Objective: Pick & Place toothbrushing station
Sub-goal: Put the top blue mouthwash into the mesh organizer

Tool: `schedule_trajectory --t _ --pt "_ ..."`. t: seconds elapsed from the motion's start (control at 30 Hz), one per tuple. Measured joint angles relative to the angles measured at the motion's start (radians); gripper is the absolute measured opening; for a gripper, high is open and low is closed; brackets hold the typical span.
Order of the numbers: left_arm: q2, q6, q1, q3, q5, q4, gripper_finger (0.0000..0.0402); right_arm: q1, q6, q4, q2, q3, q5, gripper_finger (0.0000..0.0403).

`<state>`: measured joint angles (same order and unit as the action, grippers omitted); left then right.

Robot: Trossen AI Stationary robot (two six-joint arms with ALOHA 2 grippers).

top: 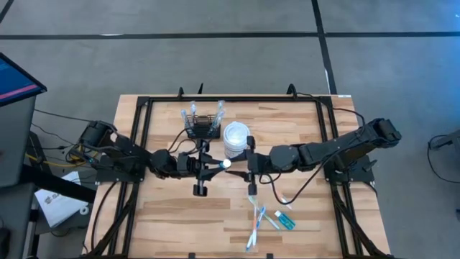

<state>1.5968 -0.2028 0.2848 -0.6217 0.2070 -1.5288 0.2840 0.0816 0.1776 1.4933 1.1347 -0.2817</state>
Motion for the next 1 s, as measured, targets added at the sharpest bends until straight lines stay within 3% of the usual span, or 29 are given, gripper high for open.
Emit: schedule_trajectory --t 0.63,0.83,1.0 --pt "0.081 -0.004 -0.018 -0.088 -0.036 -0.006 0.0056 0.0 0.004 0.002 0.0 0.0 0.02 0.0139" --pt "0.08 -0.003 -0.019 -0.09 -0.032 0.002 0.0056 -0.001 0.004 -0.016 0.0 0.0 0.023 0.0117" --pt "0.081 -0.002 -0.024 -0.09 -0.039 0.003 0.0057 -0.001 0.005 -0.019 0.001 0.0 0.022 0.0071"
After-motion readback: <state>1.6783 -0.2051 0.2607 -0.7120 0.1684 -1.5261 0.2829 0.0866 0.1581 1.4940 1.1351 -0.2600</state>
